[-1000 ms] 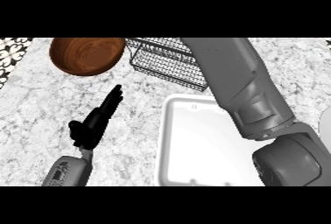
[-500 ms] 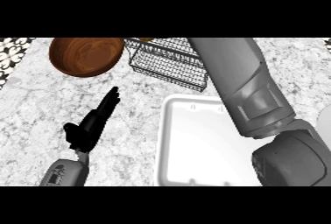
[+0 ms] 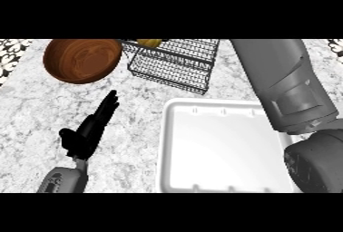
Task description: Pick the squash from the tray and place it in the tiered basket
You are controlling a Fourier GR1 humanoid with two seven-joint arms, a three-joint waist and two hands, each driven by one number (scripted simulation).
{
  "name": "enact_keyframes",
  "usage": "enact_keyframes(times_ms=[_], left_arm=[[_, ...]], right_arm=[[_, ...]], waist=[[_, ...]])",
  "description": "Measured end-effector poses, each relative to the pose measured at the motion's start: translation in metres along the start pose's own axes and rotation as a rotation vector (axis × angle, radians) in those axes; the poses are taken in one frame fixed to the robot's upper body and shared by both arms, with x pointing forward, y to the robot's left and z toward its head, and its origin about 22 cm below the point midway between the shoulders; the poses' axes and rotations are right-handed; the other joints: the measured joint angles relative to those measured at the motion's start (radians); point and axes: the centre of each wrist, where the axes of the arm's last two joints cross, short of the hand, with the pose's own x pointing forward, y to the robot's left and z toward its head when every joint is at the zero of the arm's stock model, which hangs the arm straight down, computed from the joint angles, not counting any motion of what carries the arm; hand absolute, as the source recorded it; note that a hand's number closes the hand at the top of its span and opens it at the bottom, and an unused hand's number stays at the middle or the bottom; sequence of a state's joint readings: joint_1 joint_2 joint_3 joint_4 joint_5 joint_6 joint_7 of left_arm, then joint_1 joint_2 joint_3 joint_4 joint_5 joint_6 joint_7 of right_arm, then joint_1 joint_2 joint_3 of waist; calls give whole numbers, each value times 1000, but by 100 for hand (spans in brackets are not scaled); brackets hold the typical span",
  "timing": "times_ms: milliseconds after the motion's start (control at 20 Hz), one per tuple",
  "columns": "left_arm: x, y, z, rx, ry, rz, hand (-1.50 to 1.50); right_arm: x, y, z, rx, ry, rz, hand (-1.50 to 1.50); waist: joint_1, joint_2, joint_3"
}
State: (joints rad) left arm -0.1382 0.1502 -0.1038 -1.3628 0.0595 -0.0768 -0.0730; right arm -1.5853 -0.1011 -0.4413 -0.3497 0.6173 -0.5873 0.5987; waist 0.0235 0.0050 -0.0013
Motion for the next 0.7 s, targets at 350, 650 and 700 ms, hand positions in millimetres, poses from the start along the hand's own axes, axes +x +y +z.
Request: enact_keyframes(times_ms=[350,650,700], left_arm=[[-12,8,10,38,24,5,0],[-17,10,20,59,37,13,0],[-17,7,22,62,37,14,0]], right_arm=[[-14,-62,-35,-204,-72,-140,-150],[-48,-137,-60,-239,-92,-200,-150],[-56,-151,-63,-233,-90,-200,-150]], waist=[[-41,-14,2],[-69,-24,2],[-71,-26,3]])
